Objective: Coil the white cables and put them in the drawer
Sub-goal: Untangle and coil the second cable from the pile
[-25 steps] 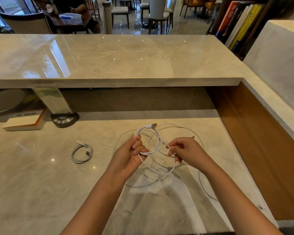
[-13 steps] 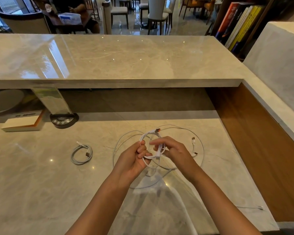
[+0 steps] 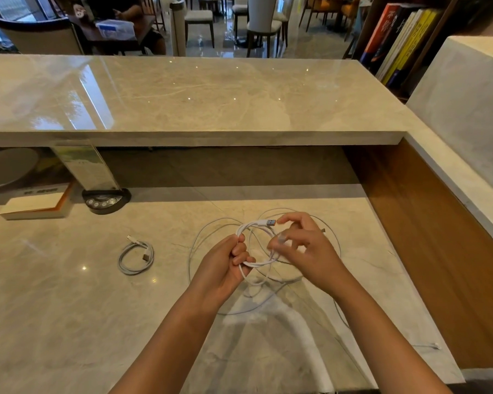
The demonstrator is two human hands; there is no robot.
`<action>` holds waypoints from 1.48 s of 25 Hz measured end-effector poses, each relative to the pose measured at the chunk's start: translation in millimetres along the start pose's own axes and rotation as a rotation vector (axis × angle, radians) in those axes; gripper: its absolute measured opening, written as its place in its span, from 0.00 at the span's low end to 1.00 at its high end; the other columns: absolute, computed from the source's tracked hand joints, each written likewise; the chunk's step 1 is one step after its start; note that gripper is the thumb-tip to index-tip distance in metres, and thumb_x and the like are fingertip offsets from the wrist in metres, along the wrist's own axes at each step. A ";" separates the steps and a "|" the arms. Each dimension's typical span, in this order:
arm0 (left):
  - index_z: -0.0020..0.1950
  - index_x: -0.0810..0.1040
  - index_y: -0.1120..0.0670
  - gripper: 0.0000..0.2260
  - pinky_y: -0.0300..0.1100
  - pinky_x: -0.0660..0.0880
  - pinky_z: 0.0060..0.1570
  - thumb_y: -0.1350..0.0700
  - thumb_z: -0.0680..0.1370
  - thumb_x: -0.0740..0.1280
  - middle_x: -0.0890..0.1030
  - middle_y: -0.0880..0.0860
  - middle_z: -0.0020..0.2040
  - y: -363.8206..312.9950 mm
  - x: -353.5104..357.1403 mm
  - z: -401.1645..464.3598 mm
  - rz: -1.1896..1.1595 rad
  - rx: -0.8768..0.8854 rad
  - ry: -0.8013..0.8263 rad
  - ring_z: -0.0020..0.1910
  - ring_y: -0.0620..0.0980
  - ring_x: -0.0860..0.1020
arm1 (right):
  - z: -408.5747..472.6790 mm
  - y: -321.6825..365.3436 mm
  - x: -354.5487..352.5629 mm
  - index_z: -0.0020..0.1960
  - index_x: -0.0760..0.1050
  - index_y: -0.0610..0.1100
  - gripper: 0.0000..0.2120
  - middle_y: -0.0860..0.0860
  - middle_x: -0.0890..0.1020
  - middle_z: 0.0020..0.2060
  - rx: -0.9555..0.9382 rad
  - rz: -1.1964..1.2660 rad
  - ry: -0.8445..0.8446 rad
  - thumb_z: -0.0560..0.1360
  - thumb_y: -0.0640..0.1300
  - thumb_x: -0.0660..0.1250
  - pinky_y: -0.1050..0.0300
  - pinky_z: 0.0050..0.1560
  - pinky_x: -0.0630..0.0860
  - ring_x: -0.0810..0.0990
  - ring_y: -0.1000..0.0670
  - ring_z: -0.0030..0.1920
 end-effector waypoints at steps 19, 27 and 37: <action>0.40 0.72 0.59 0.11 0.35 0.71 0.29 0.60 0.80 0.56 0.62 0.48 0.26 6.0 24.2 -15.7 0.270 -0.102 0.263 0.22 0.41 0.61 | 19.8 -14.7 -8.4 0.48 0.79 0.41 0.05 0.45 0.85 0.36 0.207 0.019 0.432 0.74 0.36 0.66 0.65 0.33 0.68 0.76 0.57 0.31; 0.44 0.77 0.60 0.13 0.36 0.71 0.30 0.61 0.81 0.54 0.64 0.49 0.27 13.2 24.0 -16.2 0.323 -0.109 0.256 0.24 0.42 0.60 | 24.9 -5.5 3.5 0.55 0.66 0.46 0.10 0.50 0.82 0.34 0.251 0.128 0.477 0.78 0.36 0.53 0.63 0.34 0.69 0.70 0.54 0.31; 0.47 0.79 0.62 0.12 0.36 0.76 0.34 0.61 0.81 0.56 0.74 0.51 0.29 3.6 14.4 -16.9 0.579 0.023 0.130 0.25 0.43 0.71 | 22.8 4.3 13.5 0.54 0.75 0.52 0.09 0.54 0.83 0.42 -0.027 -0.595 0.430 0.75 0.48 0.64 0.58 0.40 0.68 0.79 0.53 0.42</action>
Point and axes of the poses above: each hand's wrist, its own z-axis towards the middle knuckle, its own x-axis out of the palm, y = z × x, the point moved 7 cm from there along z, towards the middle knuckle
